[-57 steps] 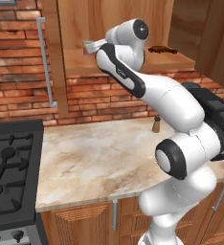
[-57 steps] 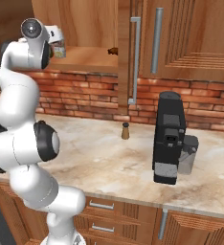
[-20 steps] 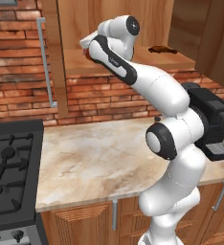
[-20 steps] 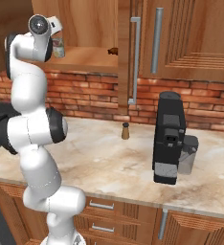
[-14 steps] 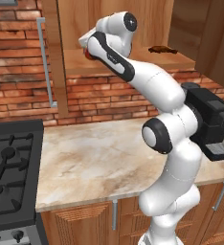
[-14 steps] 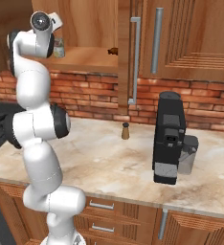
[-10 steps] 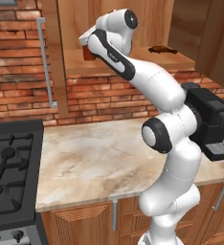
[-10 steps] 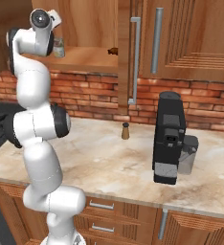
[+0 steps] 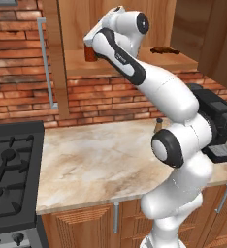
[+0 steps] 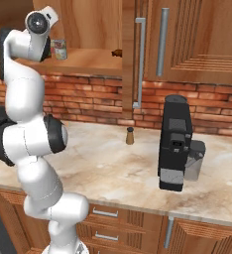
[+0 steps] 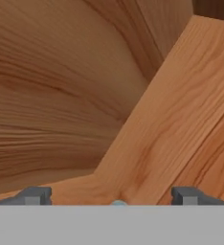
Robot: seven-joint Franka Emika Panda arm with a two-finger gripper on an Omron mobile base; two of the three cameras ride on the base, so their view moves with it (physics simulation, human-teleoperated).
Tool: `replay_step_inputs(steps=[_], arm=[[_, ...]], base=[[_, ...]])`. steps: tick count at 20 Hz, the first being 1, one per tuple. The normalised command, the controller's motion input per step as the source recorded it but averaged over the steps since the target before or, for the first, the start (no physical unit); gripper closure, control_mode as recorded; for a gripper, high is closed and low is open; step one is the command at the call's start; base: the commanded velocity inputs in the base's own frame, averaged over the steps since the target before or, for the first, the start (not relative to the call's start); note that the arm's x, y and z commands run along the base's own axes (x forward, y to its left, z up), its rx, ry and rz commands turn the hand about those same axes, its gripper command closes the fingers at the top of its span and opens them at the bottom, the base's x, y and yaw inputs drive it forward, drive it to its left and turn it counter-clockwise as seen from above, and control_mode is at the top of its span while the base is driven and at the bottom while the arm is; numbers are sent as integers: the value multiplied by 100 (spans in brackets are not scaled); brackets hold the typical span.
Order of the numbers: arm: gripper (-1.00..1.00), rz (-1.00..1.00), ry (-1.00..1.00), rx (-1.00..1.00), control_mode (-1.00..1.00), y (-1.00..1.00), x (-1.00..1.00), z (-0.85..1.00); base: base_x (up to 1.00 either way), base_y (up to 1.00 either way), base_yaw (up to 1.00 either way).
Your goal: Pick the cans from the counter and place them in their designated side in the cabinet.
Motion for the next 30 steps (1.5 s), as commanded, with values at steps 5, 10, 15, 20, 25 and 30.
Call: replay_step_inputs(steps=[5, 10, 15, 20, 25, 30], arm=[[-100, 4, -13, 0, -100, -22, -88, -16], [-100, 1, -4, 0, -100, -28, -99, -2], [-100, 0, 0, -5, -100, -22, -100, 0], [-100, 0, 13, -15, -100, -14, -93, 0], [-100, 0, 19, -21, -100, -13, -90, -7], [-100, 0, 12, -18, -100, -20, -98, -20]], base=[[0, 0, 0], [0, 0, 0], [0, 0, 0], [0, 0, 0], [0, 0, 0], [0, 0, 0]])
